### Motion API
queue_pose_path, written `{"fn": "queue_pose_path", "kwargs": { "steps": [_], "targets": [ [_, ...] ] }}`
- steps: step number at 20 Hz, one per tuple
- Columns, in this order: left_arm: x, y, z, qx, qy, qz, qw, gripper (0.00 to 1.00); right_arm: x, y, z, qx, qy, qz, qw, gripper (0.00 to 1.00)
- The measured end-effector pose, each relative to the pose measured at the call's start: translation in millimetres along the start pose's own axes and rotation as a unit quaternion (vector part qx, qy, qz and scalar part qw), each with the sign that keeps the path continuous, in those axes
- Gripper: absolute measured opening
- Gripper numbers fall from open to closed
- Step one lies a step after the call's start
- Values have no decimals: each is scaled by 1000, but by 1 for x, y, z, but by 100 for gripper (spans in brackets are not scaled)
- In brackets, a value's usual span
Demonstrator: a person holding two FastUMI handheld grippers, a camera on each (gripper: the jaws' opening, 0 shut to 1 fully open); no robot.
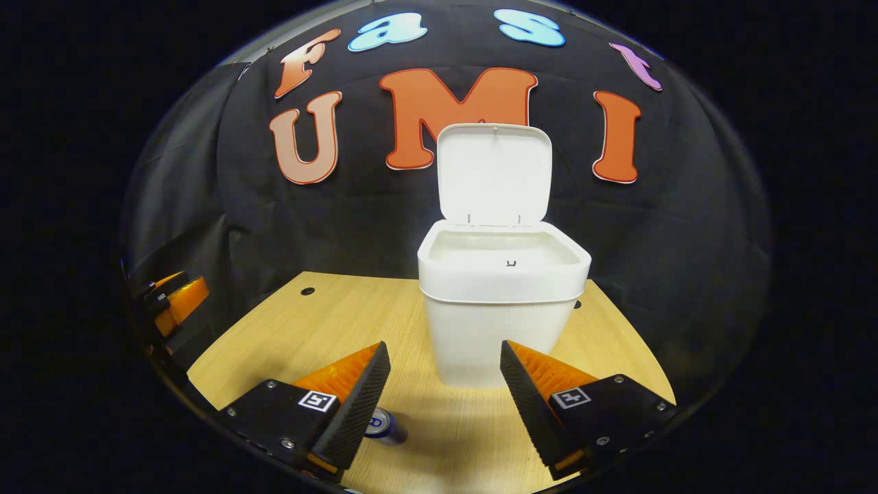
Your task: Press the lid of the desktop garbage bin to open it, pick up the crumpled paper on the desktop and throw it into the bin, then pick up the pop can on the desktop and drop it into the bin, and finally close the garbage bin lid.
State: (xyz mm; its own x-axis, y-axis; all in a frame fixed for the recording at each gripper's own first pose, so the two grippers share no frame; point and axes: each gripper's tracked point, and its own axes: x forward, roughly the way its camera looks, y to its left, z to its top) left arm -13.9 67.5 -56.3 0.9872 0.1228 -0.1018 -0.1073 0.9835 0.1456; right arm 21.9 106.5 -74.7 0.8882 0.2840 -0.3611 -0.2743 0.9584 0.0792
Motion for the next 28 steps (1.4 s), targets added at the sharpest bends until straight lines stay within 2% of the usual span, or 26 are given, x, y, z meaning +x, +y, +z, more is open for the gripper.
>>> {"fn": "queue_pose_path", "kwargs": {
  "steps": [5,11,14,19,28],
  "targets": [
    [3,-33,-25,-17,11,-46,999,99,-3,-9,-13,3,14,-15,1000,98],
    [3,-63,-73,-7,57,-84,995,99,-10,-22,-30,2,34,-33,999,98],
    [1,-81,-103,-5,84,-115,990,99,-14,-25,-39,6,45,-39,998,98],
    [-7,-101,-151,15,130,-145,981,99,-20,-35,-56,10,65,-55,996,98],
    [-14,-121,-228,57,212,-179,959,99,-26,-51,-89,30,107,-78,991,98]
  ]
}}
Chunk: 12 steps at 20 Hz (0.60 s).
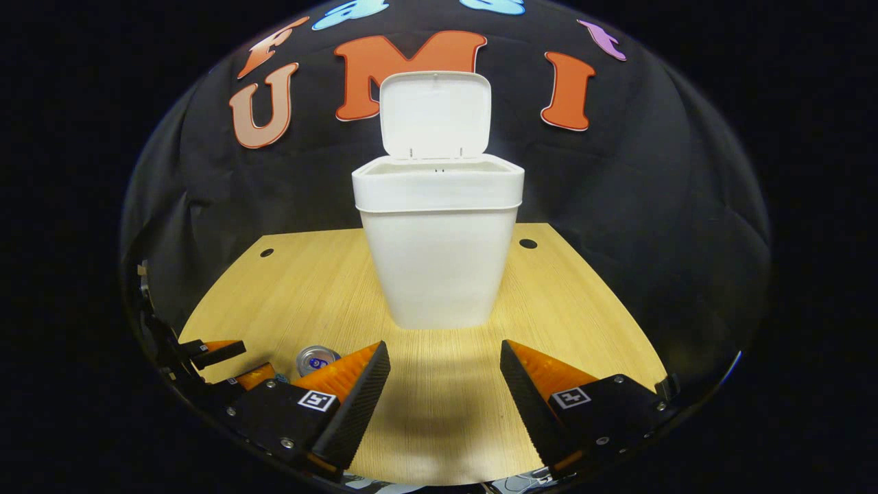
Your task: Press the lid of the desktop garbage bin to open it, pick up the crumpled paper on the desktop and throw it into the bin, then pick up the pop can on the desktop and drop it into the bin, and finally close the garbage bin lid.
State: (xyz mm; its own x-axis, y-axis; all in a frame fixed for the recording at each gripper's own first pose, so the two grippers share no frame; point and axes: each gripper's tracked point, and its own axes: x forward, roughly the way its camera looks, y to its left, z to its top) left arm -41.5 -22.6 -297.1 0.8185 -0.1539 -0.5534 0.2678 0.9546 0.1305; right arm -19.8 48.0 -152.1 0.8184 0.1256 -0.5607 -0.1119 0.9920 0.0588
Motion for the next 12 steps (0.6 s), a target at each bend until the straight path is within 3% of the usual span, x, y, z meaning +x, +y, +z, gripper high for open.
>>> {"fn": "queue_pose_path", "kwargs": {
  "steps": [8,11,12],
  "targets": [
    [13,-1,-36,6,55,-9,998,99,2,-3,-11,6,22,-3,1000,98],
    [17,-1,-45,3,67,-8,998,89,2,-5,-13,12,27,-7,1000,99],
    [17,-1,-46,2,68,-7,998,73,2,-6,-14,15,29,-7,999,98]
  ]
}}
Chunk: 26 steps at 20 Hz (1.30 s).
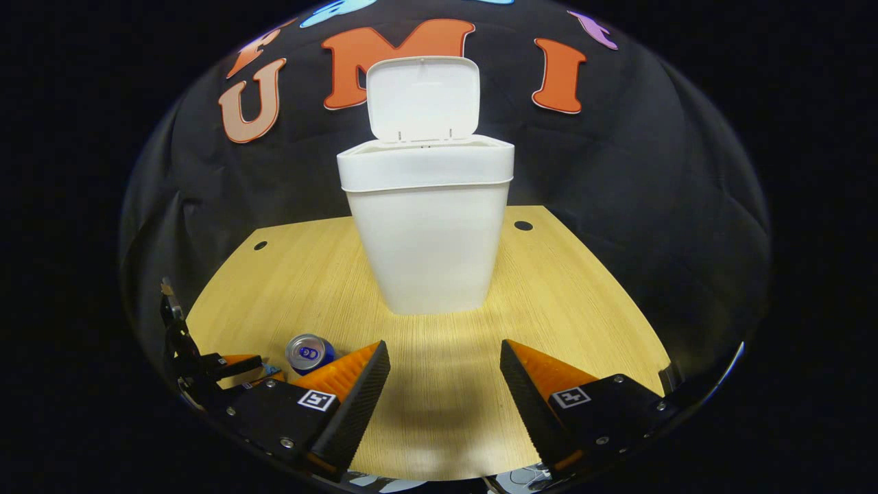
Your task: Press the lid of the desktop garbage bin to open it, pick up the crumpled paper on the desktop and throw it into the bin, then pick up the pop can on the desktop and drop it into the bin, and finally close the garbage bin lid.
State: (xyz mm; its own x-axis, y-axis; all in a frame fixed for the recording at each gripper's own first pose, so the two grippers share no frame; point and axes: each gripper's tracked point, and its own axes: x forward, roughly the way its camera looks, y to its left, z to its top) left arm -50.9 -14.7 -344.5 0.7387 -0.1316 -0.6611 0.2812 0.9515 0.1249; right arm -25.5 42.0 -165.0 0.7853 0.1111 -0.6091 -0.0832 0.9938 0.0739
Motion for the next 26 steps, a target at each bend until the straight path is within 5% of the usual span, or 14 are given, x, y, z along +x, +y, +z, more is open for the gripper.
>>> {"fn": "queue_pose_path", "kwargs": {
  "steps": [2,6,13,26],
  "targets": [
    [-1,-2,0,-4,4,-7,1000,41,1,-1,-2,4,3,-1,1000,99],
    [-2,13,7,-13,-5,16,1000,15,0,1,1,1,1,-2,1000,98],
    [-16,36,57,-19,-32,24,999,11,-1,8,8,-6,-7,3,1000,98],
    [-70,24,282,-43,-188,-30,981,11,-5,4,16,9,-13,4,1000,99]
  ]
}}
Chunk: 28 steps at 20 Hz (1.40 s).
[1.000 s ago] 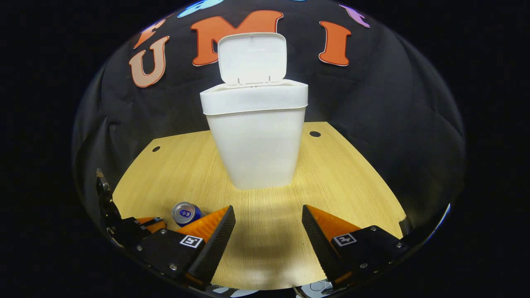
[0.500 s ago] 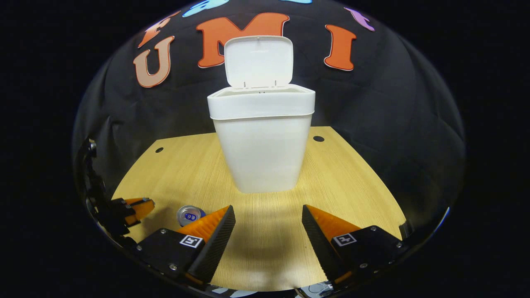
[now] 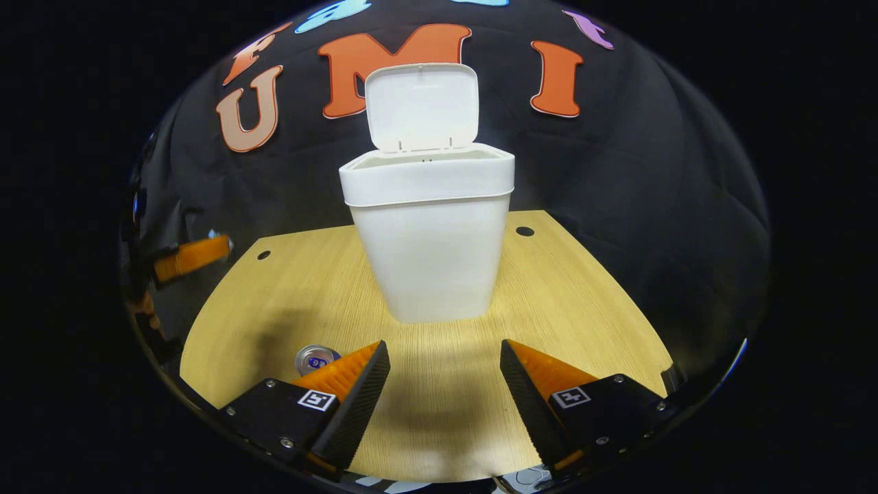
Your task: Press the lid of the desktop garbage bin to open it, pick up the crumpled paper on the desktop and throw it into the bin, then pick up the pop can on the desktop and drop it into the bin, and finally close the garbage bin lid.
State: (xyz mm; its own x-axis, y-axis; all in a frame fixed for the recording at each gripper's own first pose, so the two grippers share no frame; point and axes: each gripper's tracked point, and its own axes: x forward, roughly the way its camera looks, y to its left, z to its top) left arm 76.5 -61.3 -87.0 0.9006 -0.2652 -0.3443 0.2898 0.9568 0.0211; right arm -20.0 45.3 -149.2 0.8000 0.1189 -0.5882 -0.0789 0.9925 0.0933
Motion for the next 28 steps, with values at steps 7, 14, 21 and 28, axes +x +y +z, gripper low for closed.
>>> {"fn": "queue_pose_path", "kwargs": {
  "steps": [7,14,21,28],
  "targets": [
    [26,-41,89,38,-70,-35,996,11,-5,-13,6,9,-11,-12,1000,99],
    [54,-108,126,65,-90,-84,990,11,-13,-40,0,36,-16,-34,999,99],
    [89,-156,122,70,-72,-123,987,11,-24,-80,-20,80,-8,-70,994,98],
    [131,-162,98,59,-36,-120,990,18,-29,-107,-43,108,12,-96,989,98]
  ]
}}
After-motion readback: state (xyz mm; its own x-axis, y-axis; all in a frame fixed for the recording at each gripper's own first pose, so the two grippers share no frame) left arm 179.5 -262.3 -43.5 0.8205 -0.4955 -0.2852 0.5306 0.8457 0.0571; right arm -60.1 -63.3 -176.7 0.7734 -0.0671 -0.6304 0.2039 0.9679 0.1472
